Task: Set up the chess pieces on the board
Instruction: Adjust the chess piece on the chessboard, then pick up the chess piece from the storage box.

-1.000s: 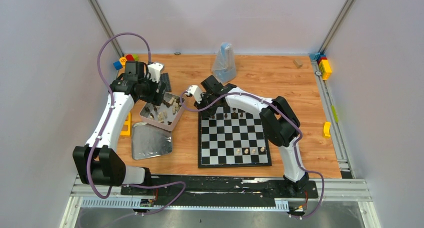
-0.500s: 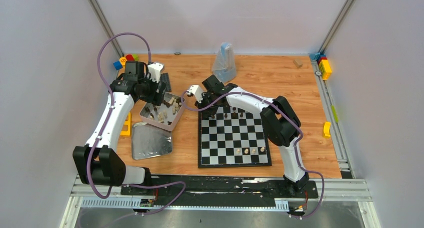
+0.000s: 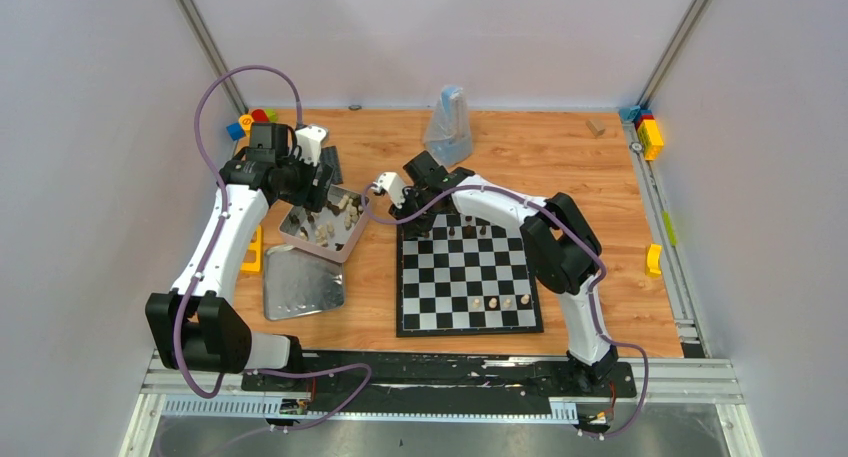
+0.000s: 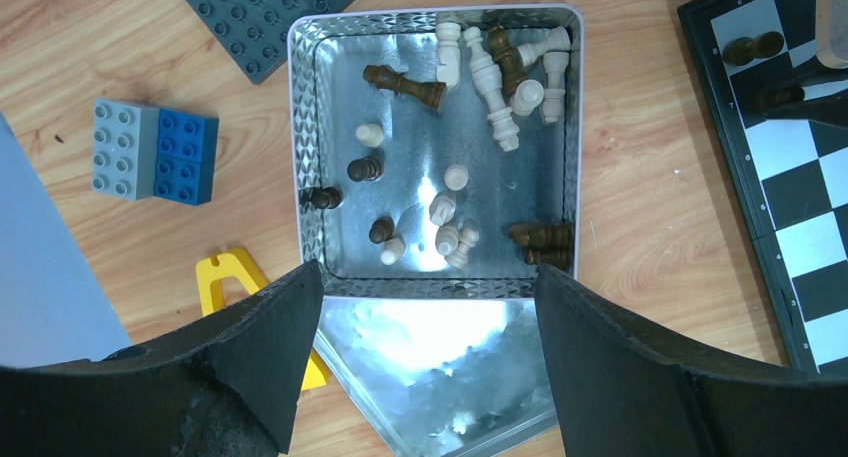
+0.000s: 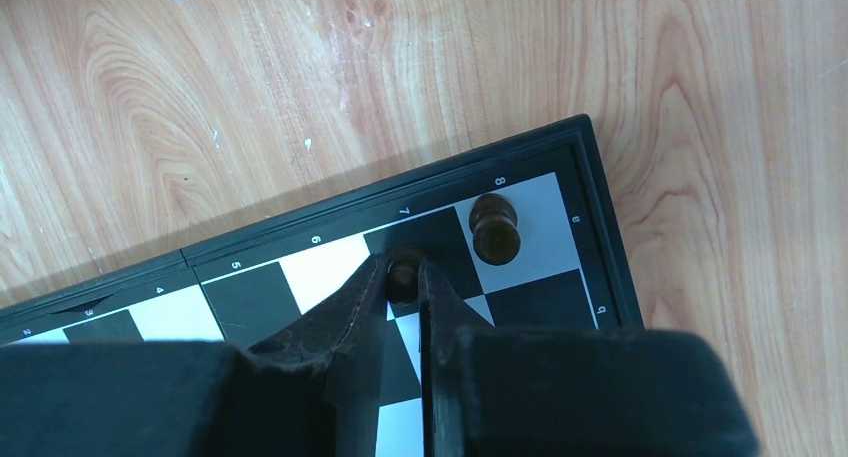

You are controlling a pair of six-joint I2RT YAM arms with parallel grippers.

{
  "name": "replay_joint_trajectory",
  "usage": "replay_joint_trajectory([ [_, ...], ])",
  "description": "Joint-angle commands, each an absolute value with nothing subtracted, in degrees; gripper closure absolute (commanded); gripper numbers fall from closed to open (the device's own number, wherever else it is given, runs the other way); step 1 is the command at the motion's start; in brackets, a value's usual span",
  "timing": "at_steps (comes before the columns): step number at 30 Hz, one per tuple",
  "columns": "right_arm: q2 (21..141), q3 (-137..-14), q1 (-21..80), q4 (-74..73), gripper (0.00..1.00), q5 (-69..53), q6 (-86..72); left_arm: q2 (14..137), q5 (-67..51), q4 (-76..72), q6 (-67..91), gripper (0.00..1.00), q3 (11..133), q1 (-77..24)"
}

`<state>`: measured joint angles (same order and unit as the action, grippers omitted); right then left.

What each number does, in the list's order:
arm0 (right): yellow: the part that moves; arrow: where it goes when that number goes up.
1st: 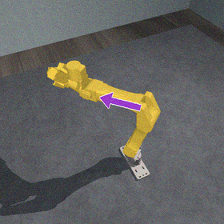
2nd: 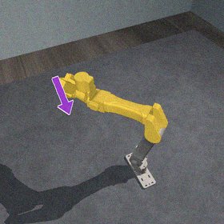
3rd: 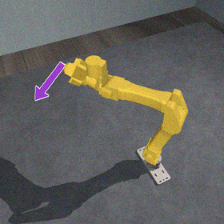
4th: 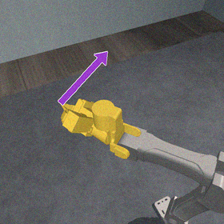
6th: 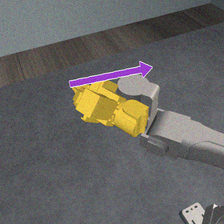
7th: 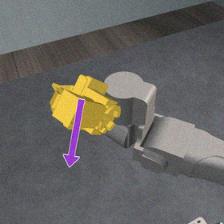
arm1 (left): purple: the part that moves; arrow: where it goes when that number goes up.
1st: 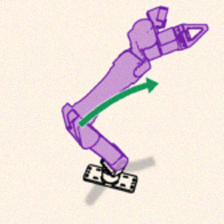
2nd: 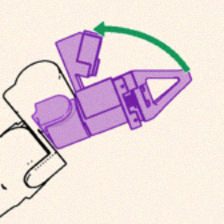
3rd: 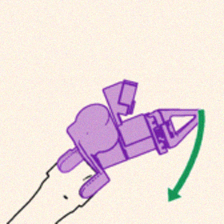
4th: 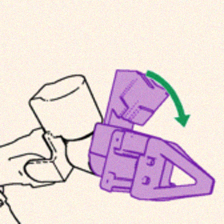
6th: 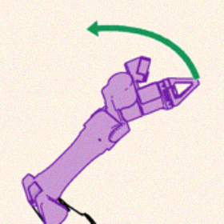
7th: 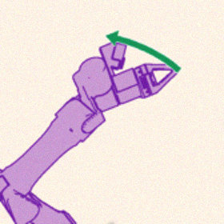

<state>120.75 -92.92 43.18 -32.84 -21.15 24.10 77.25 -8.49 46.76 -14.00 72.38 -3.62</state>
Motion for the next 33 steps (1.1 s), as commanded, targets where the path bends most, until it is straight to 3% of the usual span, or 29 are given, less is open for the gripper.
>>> replay_joint_trajectory([
  [1,118.29,-92.45,43.94,-33.86,0.96,-22.74,24.61,76.05,-9.14,44.83,-13.5,0.15,72.96,-3.07],
  [8,118.37,-92.42,43.94,-33.85,0.92,-21.71,24.7,75.94,-8.92,44.66,-13.52,0.15,72.69,-3.01],
  [10,118.18,-92.52,43.95,-33.86,0.84,-21.18,24.7,76.0,-8.83,44.69,-13.53,0.15,72.71,-2.94],
  [15,116.4,-93.71,43.65,-33.81,0.54,-20.31,24.61,76.07,-8.35,44.59,-13.62,0.14,72.77,-2.93],
  [19,113.08,-95.1,43.05,-33.82,0.4,-21.13,24.51,76.72,-7.61,44.43,-14.21,0.14,72.77,-2.9],
  [26,105.07,-94.89,42.07,-33.84,0.37,-22.32,24.61,80.06,-5.8,43.31,-16.38,0.15,72.51,-2.9],
  [33,98.96,-89.72,40.52,-33.84,0.38,-20.79,24.91,86.69,-3.69,41.15,-17.22,0.25,73.86,-2.81],
])
